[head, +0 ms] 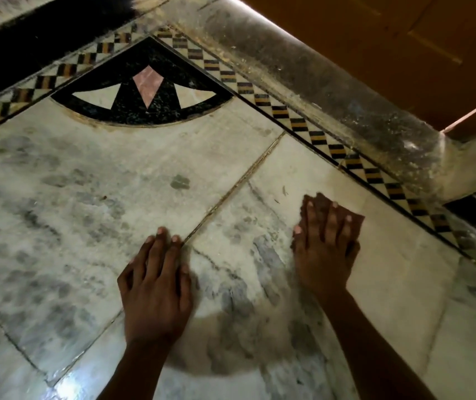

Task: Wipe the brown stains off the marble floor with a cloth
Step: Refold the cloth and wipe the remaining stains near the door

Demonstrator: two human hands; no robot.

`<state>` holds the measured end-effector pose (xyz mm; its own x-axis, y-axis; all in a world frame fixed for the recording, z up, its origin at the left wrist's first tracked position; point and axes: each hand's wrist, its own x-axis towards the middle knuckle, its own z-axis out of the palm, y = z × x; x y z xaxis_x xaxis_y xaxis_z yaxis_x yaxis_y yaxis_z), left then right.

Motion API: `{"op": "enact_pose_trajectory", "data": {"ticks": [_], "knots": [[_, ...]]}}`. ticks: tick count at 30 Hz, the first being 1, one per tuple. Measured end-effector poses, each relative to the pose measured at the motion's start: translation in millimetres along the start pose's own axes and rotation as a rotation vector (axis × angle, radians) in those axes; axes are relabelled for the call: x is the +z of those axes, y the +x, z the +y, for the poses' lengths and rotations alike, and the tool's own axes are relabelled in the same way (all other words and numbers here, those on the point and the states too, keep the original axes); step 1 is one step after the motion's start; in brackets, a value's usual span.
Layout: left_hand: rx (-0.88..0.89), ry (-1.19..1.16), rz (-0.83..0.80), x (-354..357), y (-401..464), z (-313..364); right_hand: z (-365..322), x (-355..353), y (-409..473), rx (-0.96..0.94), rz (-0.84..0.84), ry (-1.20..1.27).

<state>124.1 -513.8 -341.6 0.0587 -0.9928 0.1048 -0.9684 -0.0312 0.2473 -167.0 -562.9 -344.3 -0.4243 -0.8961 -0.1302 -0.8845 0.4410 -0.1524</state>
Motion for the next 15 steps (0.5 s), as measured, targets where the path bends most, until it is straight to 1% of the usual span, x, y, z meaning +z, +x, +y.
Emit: {"op": "enact_pose_trajectory", "data": {"ticks": [2,3,5,7,9,10,11,12,14,15], "knots": [[0.001,0.002,-0.005,0.1,0.4,0.1,-33.8,3.6,9.2,-0.046,-0.055,0.04],[0.001,0.001,-0.011,0.4,0.5,-0.7,-49.6,5.2,14.5,-0.131,-0.078,0.021],[-0.002,0.003,-0.015,0.3,-0.3,-1.2,-66.9,9.1,6.9,-0.372,-0.051,-0.006],[0.002,0.006,-0.02,-1.7,-0.5,0.1,-55.1,9.3,-27.5,-0.573,-0.012,-0.043],[0.002,0.005,-0.027,-2.7,-0.4,0.7,-13.6,-0.3,-59.0,-0.686,-0.054,-0.066],[0.006,0.005,-0.033,-3.1,1.3,0.3,12.5,-7.5,-60.9,-0.686,-0.093,-0.086],[0.008,0.004,-0.04,-2.9,0.0,1.3,39.4,-13.0,-54.3,-0.637,-0.111,-0.12],[0.004,0.004,-0.044,-3.1,-0.2,1.6,57.7,-18.0,-39.6,-0.557,-0.088,-0.139],[0.006,0.017,-0.032,-2.6,-0.3,1.5,66.1,-23.0,4.7,-0.33,-0.016,-0.105],[0.014,0.026,-0.027,-2.8,0.3,1.4,55.3,-22.9,27.6,-0.203,-0.016,-0.047]]}}
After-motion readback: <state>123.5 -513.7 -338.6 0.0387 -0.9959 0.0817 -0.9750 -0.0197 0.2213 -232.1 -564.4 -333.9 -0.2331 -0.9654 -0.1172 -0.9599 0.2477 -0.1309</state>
